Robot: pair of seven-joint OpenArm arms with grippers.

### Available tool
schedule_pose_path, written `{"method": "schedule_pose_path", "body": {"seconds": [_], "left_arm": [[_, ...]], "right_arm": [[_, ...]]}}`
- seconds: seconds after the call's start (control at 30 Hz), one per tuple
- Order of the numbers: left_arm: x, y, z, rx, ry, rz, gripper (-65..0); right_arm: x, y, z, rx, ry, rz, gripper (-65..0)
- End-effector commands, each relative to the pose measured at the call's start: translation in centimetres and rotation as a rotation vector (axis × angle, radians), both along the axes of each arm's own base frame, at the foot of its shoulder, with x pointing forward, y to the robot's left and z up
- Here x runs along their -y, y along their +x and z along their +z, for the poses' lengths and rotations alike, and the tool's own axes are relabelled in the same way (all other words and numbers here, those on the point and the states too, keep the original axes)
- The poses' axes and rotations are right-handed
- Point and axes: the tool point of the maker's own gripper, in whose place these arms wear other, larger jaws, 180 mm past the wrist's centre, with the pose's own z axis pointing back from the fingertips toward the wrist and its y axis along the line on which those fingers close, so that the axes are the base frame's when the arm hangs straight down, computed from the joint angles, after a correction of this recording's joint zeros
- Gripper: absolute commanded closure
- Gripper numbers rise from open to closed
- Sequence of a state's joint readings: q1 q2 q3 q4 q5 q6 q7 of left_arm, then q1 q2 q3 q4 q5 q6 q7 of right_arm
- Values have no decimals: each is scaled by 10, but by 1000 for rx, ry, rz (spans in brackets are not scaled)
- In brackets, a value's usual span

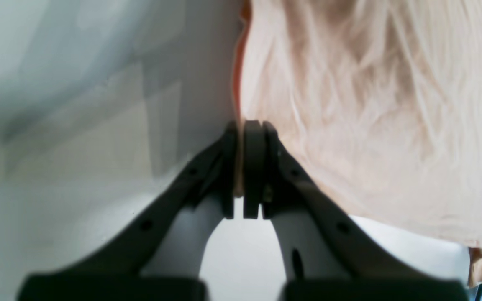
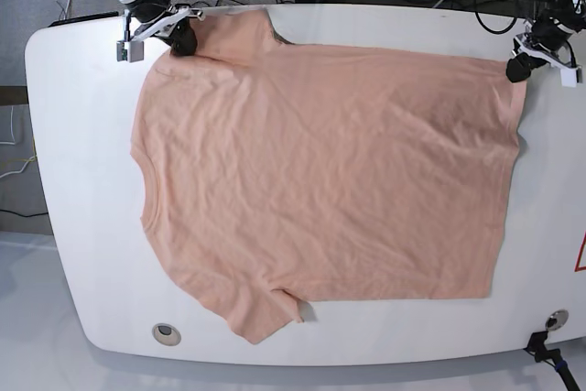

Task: Fold the T-shirt properly
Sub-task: 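Pull the shirt with both grippers toward the robot's base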

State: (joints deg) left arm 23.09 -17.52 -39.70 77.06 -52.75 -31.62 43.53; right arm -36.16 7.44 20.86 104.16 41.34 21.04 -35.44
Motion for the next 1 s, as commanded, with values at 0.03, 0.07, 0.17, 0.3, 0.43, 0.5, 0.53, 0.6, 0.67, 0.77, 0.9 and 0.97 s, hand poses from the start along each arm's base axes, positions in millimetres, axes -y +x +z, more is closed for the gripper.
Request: {"method": "schedule_pose_path", "body": {"seconds": [0.03,0.07,0.17,0.3,0.43,0.5,0.53,0.6,0.67,0.77,0.9,0.97], "left_arm": [[-8,-5,16,27,44,-15,0],[-7,-10,16,16,50,-26,0],[-8,-27,16,-14,67,-34,0],[-16,-54,19,-59,98,-23,0],[-22,-75,22,-93,120,-19,0],[-14,-72,16,-109,101,-39,0],[-13,-67,17,-94,101,-41,0],[-13,-57,21,-67,106,-47,0],[-12,-50,23,-53,106,-53,0],[-12,-40,27,-27,112,-56,0],[-12,-28,33,9,122,-62,0],[-12,-23,35,20,130,-70,0]], "right_arm": [[19,-7,20,34,-48,-19,0],[24,-10,23,32,-61,-24,0],[37,-23,28,14,-94,-40,0],[52,-42,31,-18,-130,-62,0],[63,-58,34,-47,-157,-70,0],[56,-49,37,-11,-140,-45,0],[54,-41,40,13,-140,-33,0],[54,-27,45,54,-142,-22,0],[54,-14,49,82,-152,-13,0],[56,3,54,118,-180,1,0],[53,29,60,166,-222,45,0],[49,43,65,191,-232,73,0]]}}
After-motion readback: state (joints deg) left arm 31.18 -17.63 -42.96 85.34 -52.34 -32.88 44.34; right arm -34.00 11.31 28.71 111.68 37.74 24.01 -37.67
